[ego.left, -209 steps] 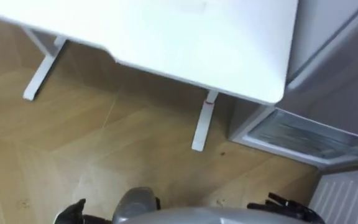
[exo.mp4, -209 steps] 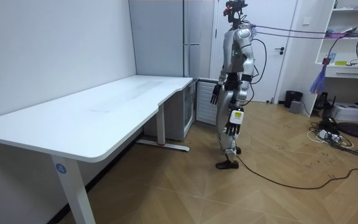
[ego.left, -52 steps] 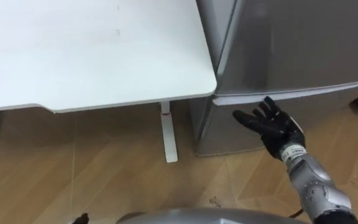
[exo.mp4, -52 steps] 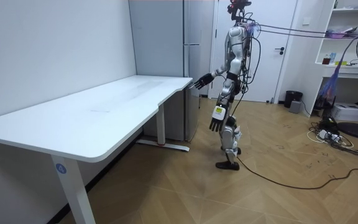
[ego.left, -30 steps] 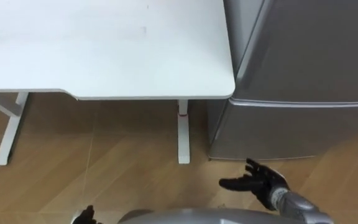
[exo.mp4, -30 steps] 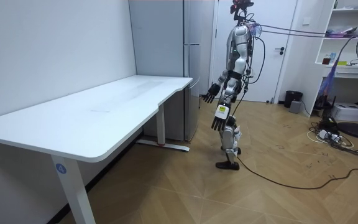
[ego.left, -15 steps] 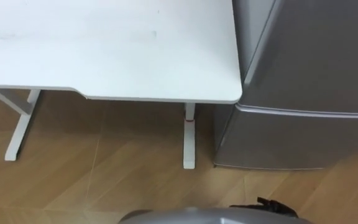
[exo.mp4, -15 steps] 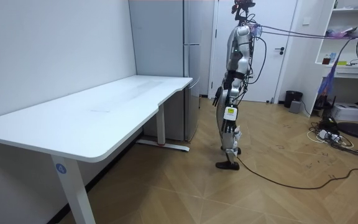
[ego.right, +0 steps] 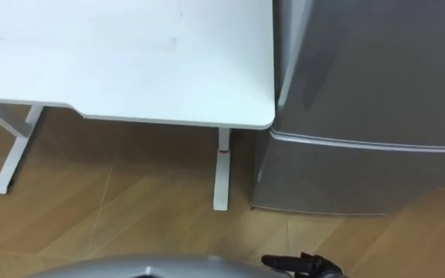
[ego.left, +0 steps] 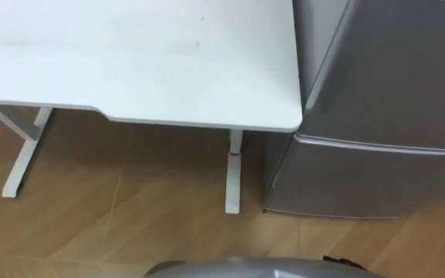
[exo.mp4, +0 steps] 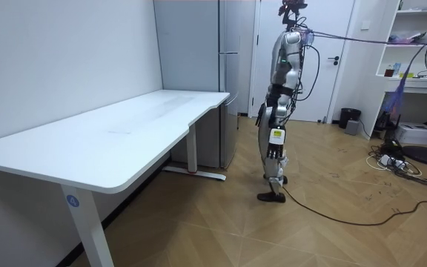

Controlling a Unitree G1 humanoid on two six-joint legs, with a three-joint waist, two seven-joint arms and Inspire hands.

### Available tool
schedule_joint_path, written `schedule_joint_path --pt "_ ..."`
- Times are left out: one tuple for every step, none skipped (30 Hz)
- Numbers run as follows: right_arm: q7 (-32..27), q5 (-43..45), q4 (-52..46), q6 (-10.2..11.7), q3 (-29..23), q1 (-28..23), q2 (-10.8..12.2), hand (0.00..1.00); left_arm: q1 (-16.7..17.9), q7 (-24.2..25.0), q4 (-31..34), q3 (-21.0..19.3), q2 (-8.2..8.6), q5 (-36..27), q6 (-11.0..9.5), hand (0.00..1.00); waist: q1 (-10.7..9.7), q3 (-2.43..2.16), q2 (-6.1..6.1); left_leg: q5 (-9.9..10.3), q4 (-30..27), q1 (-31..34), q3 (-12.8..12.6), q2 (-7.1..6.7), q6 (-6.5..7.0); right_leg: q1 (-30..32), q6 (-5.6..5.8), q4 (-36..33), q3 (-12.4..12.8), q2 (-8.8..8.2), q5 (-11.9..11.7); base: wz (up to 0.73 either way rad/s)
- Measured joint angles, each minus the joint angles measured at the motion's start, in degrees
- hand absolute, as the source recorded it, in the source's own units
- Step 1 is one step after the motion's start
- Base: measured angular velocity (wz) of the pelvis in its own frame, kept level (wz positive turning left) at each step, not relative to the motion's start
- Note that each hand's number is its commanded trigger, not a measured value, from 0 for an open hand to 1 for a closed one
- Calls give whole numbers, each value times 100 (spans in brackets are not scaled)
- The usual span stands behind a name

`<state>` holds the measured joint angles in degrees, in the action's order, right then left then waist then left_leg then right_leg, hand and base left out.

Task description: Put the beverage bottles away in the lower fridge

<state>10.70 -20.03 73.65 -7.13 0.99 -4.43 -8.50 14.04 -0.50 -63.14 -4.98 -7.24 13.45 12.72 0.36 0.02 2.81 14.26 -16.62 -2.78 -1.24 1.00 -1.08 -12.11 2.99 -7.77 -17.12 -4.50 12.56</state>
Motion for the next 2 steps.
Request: schedule_joint_path --pt "1 1 2 0 -2 1 1 0 0 10 -2 0 0 5 1 0 0 1 5 0 0 -3 -9 2 0 -1 0 -1 7 0 0 -5" --pt "3 2 2 0 -2 -3 3 0 2 23 -12 -1 2 61 7 0 1 2 14 1 -1 -9 -22 5 0 -2 0 -2 14 0 0 -3"
